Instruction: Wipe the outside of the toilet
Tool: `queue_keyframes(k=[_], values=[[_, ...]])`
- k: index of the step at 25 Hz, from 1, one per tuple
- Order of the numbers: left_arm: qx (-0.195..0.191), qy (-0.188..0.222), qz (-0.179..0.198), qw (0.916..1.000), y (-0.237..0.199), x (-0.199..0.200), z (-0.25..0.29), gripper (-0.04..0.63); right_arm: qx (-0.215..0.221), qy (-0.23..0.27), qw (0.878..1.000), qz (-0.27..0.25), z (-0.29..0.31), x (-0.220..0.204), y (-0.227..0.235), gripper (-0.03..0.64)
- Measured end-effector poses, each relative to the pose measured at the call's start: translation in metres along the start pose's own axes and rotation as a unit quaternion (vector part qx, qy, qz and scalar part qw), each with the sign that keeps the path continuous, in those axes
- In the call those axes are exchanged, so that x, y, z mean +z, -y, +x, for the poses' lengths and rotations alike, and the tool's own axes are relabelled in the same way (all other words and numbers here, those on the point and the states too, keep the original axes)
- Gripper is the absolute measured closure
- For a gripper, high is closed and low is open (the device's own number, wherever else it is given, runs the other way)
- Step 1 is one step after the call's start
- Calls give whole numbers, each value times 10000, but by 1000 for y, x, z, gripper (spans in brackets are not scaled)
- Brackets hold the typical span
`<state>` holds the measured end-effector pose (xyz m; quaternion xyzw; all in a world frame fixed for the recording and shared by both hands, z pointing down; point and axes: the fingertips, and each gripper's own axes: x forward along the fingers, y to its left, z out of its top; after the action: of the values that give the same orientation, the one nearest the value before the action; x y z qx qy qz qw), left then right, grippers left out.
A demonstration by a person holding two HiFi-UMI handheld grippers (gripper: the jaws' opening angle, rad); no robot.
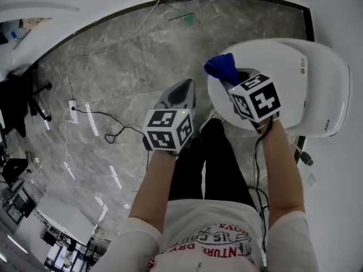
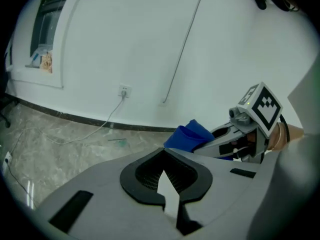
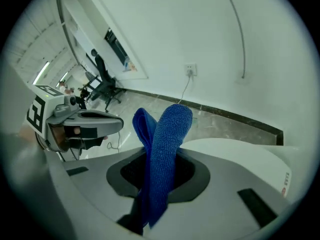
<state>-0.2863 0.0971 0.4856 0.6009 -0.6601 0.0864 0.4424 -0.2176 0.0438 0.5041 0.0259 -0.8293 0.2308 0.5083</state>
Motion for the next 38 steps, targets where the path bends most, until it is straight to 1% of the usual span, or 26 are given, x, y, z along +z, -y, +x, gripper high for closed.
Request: queue_keyframes(k=[2, 4, 7, 10, 12, 13, 14, 17, 21, 23, 25, 26, 28, 29, 31, 32, 33, 35, 38], values=[[-198, -53, 193, 9996, 28, 14, 19, 589, -110, 193, 9993, 306, -20, -8, 20, 540], [-450, -123, 467, 9978, 59, 28, 42, 589, -323, 394, 9965, 661, -41, -17, 46, 541], [-789, -341, 900, 9922, 104, 38, 70, 589, -655, 726, 9883, 1174, -72, -38, 83, 540], [-1194, -616, 1407, 9809, 148, 37, 98, 589, -1042, 959, 9759, 1662, -100, -69, 121, 540], [-1442, -791, 1690, 9718, 173, 35, 116, 589, -1290, 1118, 9643, 2027, -116, -90, 144, 540], [-1582, -895, 1836, 9661, 185, 34, 125, 589, -1423, 1208, 9565, 2244, -123, -101, 154, 540], [-1745, -1019, 2007, 9586, 197, 32, 133, 589, -1572, 1309, 9468, 2483, -131, -112, 162, 540], [-2207, -1409, 2567, 9303, 231, 22, 153, 589, -2009, 1628, 9131, 3152, -154, -145, 182, 540], [-2666, -1751, 3120, 8949, 275, 7, 168, 589, -2439, 1977, 8683, 3840, -185, -195, 193, 540], [-2909, -1865, 3429, 8735, 297, -1, 173, 589, -2721, 2217, 8396, 4145, -203, -219, 193, 540], [-3170, -1957, 3732, 8497, 320, -8, 176, 589, -3114, 2475, 8052, 4397, -224, -243, 190, 540], [-3286, -1982, 3855, 8391, 333, -12, 178, 589, -3318, 2574, 7890, 4485, -235, -256, 187, 540], [-3469, -2001, 4063, 8213, 360, -22, 179, 589, -3614, 2716, 7605, 4662, -254, -285, 182, 541], [-3540, -2020, 4146, 8136, 374, -29, 180, 589, -3669, 2789, 7474, 4786, -262, -300, 179, 540], [-3649, -2100, 4240, 8018, 397, -47, 181, 589, -3714, 2954, 7211, 5048, -276, -330, 174, 540], [-3688, -2143, 4256, 7981, 407, -57, 181, 589, -3770, 3002, 7102, 5131, -283, -344, 173, 540], [-3716, -2174, 4265, 7955, 415, -67, 181, 589, -3851, 3010, 7024, 5174, -289, -359, 173, 540], [-3751, -2196, 4293, 7917, 432, -85, 181, 589, -4013, 2977, 6922, 5207, -299, -388, 174, 540], [-3782, -2164, 4340, 7885, 454, -111, 182, 589, -4226, 3005, 6762, 5234, -310, -425, 180, 540]])
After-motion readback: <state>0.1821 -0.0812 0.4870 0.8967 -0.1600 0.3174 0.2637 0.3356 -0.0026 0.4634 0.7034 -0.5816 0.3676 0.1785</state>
